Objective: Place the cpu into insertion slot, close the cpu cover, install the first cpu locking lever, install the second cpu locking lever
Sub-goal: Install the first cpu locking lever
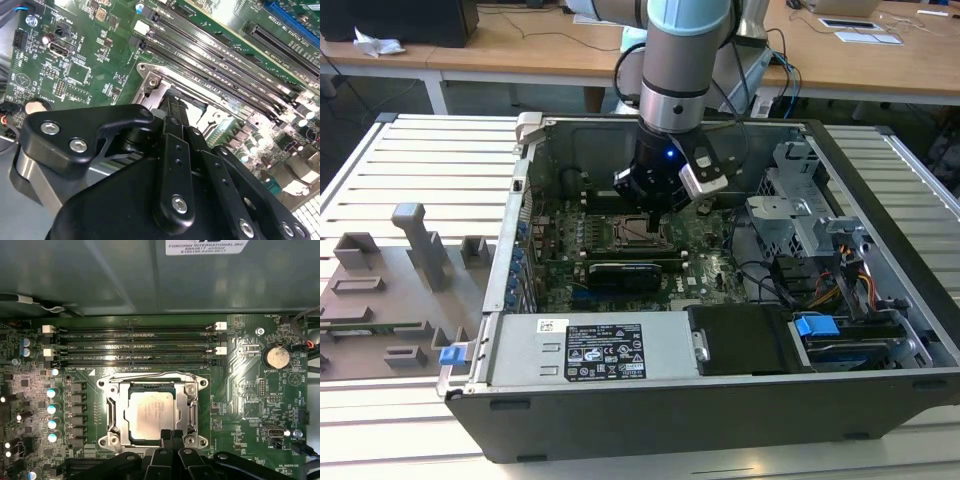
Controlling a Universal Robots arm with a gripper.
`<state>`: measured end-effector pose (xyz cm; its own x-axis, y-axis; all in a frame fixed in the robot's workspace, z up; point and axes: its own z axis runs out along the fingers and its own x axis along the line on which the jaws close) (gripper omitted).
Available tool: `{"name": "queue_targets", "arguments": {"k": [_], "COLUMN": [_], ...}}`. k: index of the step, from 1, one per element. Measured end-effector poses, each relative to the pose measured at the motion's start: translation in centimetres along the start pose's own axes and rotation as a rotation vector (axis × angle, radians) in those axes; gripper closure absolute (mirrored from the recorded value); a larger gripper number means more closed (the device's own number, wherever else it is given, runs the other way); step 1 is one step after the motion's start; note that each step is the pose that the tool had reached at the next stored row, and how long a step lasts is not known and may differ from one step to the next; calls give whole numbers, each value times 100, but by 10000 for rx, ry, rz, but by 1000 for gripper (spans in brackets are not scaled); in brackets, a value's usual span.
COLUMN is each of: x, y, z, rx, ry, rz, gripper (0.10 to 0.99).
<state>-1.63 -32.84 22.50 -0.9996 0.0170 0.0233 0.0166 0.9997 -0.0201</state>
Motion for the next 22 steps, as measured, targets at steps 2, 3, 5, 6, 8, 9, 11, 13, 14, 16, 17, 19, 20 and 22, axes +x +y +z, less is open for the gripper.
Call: {"name": "queue_targets", "arguments": {"k": [2, 3, 5, 6, 8, 9, 11, 13, 14, 16, 17, 19, 20, 22], "x": [1, 1, 2, 2, 3, 3, 5, 6, 6, 7, 8, 9, 9, 10], "y": [-1, -1, -1, -2, -2, -3, -4, -5, -5, -6, -6, -7, -8, -8], "z": [-28, -37, -69, -82, -111, -131, -198, -244, -258, -308, -321, -364, -380, -427], "rx": [0, -1, 0, 0, -1, 0, 0, 0, 0, 0, 0, -1, 0, 0], "ry": [0, 0, 0, 0, 0, 0, 0, 0, 0, 0, 0, 0, 0, 0], "rz": [0, 0, 0, 0, 0, 0, 0, 1, 1, 0, 0, 0, 0, 0], "gripper": [980, 980, 980, 980, 980, 980, 980, 980, 980, 980, 980, 980, 980, 980]}}
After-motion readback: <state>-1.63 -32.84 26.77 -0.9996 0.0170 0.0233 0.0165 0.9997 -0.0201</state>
